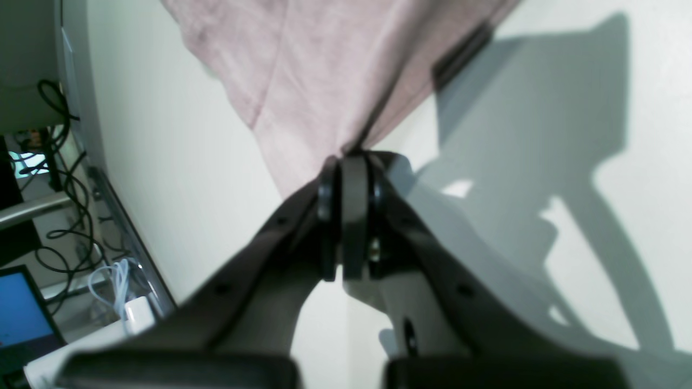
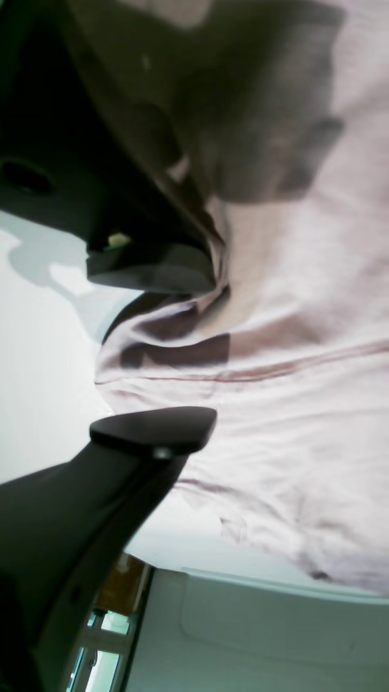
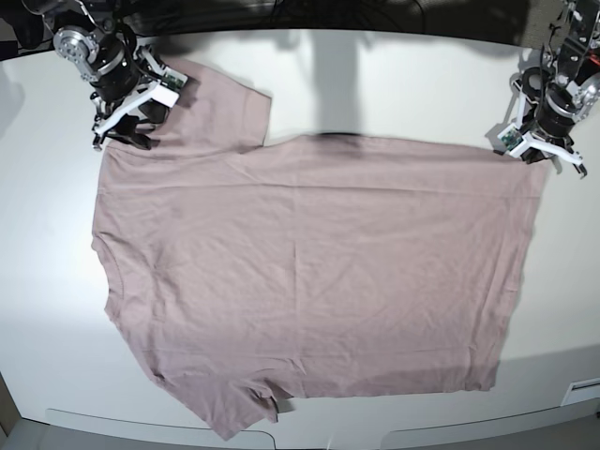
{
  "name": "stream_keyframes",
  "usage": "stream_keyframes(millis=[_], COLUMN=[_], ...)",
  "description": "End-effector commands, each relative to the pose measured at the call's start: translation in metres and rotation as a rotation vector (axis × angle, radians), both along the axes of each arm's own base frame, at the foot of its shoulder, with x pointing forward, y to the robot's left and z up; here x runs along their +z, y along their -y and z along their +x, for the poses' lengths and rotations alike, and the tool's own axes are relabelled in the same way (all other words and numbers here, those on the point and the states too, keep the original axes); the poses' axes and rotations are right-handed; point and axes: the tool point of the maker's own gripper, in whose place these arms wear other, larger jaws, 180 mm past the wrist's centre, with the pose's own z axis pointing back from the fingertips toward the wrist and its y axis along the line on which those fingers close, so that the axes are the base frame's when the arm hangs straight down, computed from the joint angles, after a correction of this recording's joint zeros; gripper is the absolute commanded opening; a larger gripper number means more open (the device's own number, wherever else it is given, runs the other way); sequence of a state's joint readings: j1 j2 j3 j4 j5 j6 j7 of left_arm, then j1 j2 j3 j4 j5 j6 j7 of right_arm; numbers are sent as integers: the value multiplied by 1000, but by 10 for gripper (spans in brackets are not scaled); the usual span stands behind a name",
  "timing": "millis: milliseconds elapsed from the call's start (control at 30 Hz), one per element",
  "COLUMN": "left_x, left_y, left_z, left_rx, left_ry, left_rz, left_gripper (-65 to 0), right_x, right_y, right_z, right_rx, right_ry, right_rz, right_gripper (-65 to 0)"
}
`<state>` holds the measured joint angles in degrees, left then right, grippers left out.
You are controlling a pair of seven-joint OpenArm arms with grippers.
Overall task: Fold the T-shirt properly
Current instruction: 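Grasp the shirt's shoulder edges with both grippers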
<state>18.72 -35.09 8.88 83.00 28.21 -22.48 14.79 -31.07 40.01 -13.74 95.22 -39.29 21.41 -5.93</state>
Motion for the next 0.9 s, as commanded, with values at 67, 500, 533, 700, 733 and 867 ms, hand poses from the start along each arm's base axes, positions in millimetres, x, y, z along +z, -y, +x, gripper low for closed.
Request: stream_keyframes(millis=[67, 500, 533, 700, 733, 867], left_x=[-20, -21, -21, -21, -21, -21], left_y=[-3, -13, -13, -13, -13, -13], left_z=[-37, -41, -41, -41, -41, -41], left_rx=[-1, 25, 25, 25, 25, 26], left_ry=[-164, -187, -188, -188, -188, -187], left_rz=[21, 68, 69, 68, 68, 64], left_gripper=[-650, -650, -650, -650, -650, -650], right_x=[-13, -19, -19, -20, -20, -23], right_y=[6, -3, -3, -2, -2, 2], right_z=[-15, -20, -20, -21, -21, -24], right_rx=[22, 70, 70, 61, 56, 48], right_ry=[-106, -263, -263, -267, -270, -281], right_rz=[-29, 6, 7, 5, 13, 6], right_gripper=[-307, -319, -345, -522, -550, -650])
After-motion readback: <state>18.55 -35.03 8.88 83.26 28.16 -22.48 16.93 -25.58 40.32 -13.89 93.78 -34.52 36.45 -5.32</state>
